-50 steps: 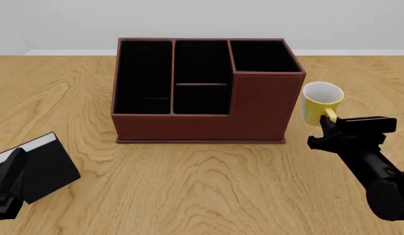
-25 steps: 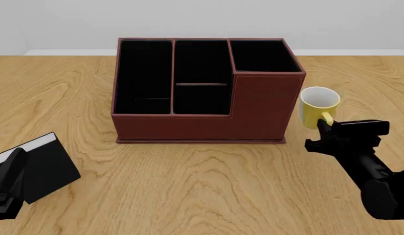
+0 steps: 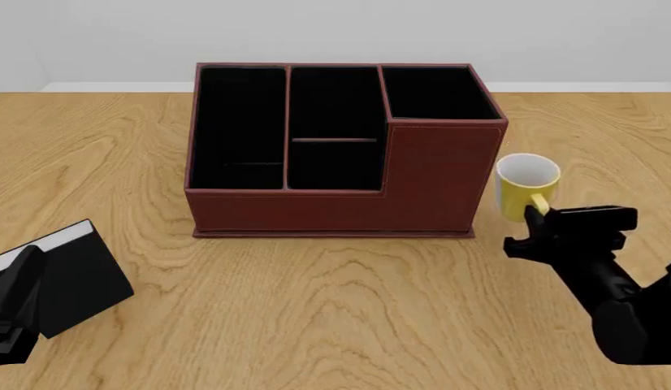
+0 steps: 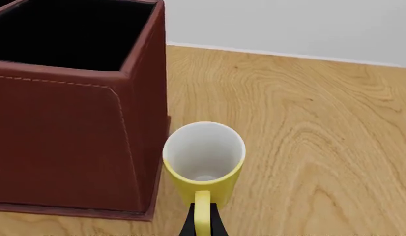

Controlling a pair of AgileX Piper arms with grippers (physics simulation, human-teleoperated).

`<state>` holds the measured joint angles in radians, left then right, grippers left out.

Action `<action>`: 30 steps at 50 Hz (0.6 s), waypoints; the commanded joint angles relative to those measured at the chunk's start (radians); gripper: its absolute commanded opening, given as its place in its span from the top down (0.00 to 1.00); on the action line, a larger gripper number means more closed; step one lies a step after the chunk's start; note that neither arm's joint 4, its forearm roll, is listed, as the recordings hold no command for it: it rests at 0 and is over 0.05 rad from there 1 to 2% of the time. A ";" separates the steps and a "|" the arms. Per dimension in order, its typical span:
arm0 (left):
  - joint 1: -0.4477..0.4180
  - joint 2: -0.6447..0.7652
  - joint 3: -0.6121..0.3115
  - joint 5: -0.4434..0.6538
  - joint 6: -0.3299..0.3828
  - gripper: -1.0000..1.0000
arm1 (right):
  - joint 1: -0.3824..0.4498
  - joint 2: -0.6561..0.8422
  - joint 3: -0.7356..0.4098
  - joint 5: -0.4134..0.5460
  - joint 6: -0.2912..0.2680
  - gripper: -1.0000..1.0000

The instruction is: Pick up the yellow and white mug and place it to the right of the caddy.

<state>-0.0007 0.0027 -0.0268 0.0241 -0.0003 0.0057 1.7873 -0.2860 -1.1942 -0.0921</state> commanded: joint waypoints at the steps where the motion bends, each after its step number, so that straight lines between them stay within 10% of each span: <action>1: 0.000 0.000 0.000 0.000 0.000 0.00 | -0.005 0.024 -0.007 -0.012 0.009 1.00; 30: 0.000 0.000 0.000 0.000 0.000 0.00 | -0.013 0.070 -0.023 -0.022 0.002 1.00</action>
<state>-0.0007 0.0027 -0.0268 0.0241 -0.0002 -0.0047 1.8466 -0.3004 -1.2137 -0.0952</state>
